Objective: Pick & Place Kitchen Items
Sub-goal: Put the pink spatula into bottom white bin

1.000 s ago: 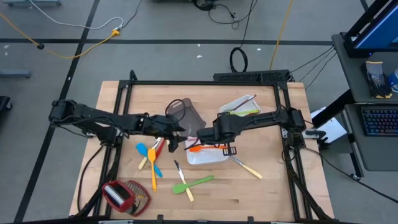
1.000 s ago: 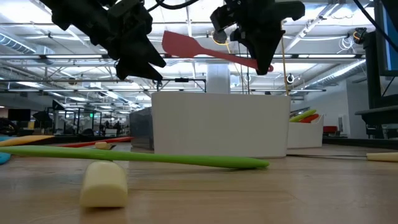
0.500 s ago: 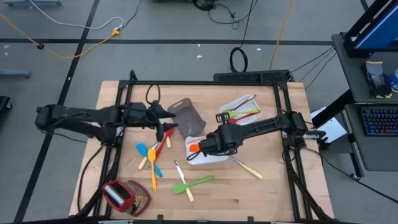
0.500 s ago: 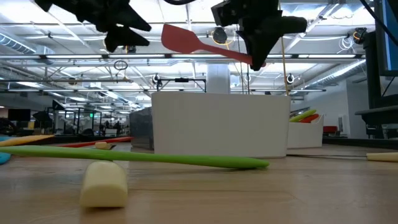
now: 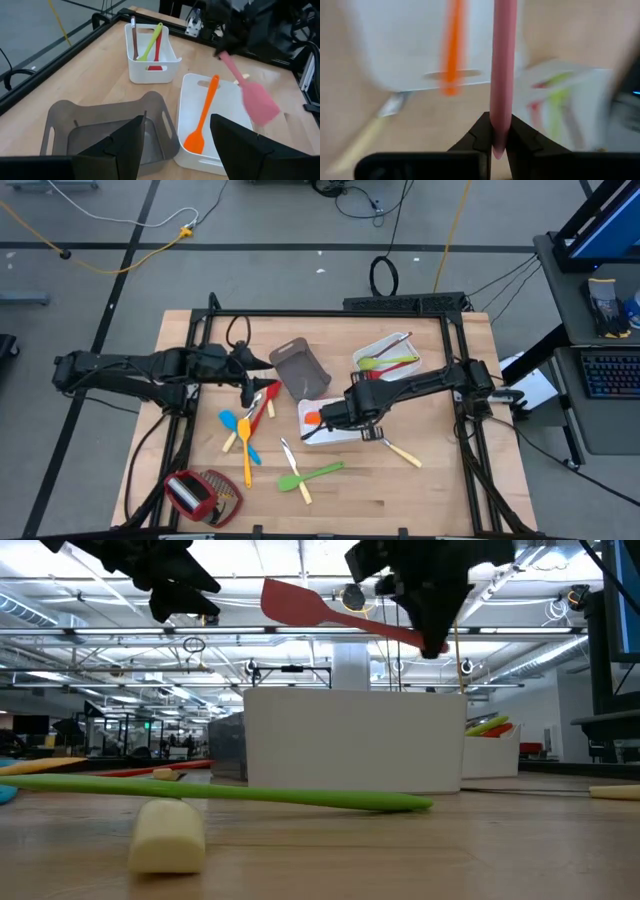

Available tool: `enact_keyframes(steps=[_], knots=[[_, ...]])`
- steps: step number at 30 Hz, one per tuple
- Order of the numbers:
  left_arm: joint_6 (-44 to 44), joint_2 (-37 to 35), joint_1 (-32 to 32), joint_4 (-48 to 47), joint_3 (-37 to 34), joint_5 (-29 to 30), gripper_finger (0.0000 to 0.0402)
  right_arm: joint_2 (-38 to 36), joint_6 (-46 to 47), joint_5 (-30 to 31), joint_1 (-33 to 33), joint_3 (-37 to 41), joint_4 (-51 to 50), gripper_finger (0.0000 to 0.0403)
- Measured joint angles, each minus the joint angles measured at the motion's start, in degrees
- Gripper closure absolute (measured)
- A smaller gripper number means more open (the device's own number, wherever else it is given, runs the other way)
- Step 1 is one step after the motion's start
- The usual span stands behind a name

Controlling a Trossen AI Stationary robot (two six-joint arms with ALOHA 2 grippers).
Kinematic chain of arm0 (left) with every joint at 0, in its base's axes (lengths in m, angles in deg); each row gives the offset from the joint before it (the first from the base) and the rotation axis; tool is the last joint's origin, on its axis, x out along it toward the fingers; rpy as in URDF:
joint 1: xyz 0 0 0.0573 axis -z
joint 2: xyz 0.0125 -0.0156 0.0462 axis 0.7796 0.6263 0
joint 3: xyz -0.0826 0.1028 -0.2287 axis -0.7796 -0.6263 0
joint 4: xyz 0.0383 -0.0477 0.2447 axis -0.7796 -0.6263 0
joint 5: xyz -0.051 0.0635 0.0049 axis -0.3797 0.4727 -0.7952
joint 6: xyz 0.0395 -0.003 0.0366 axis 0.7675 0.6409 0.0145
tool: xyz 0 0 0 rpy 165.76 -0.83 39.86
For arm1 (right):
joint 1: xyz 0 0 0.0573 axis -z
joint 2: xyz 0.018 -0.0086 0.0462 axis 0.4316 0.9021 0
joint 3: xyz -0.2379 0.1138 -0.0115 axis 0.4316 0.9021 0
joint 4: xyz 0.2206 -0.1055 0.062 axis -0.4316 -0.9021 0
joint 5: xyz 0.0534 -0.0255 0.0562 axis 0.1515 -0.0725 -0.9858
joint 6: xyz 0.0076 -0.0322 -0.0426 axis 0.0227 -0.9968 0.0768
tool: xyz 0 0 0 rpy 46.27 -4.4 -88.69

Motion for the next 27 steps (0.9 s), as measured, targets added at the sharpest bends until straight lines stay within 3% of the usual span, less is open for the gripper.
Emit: enact_keyframes(steps=[9, 15, 21, 27], knots=[[0.98, 0.0, 0.0, 0.0, 0.0, -0.31, 0.0169, 0.0, 1.95, -24.0, 2.14, 0.0, 0.0, 0.0381], [1.37, 0.0, 0.0, 0.0, 0.0, -0.31, 0.0169, 0.0, 6.58, -35.55, 4.79, 0.0, 0.02, 0.0381], [2.04, 0.0, 0.0, 0.0, 0.0, -0.28, 0.0169, 0.0, 9.92, -42.31, 7.11, 0.0, 0.0, 0.0381], [3.11, 0.13, 0.0, 0.06, 0.0, 0.09, 0.0169, 0.0, 13.99, -43.38, 8.28, 0.0, -0.02, 0.0381]])
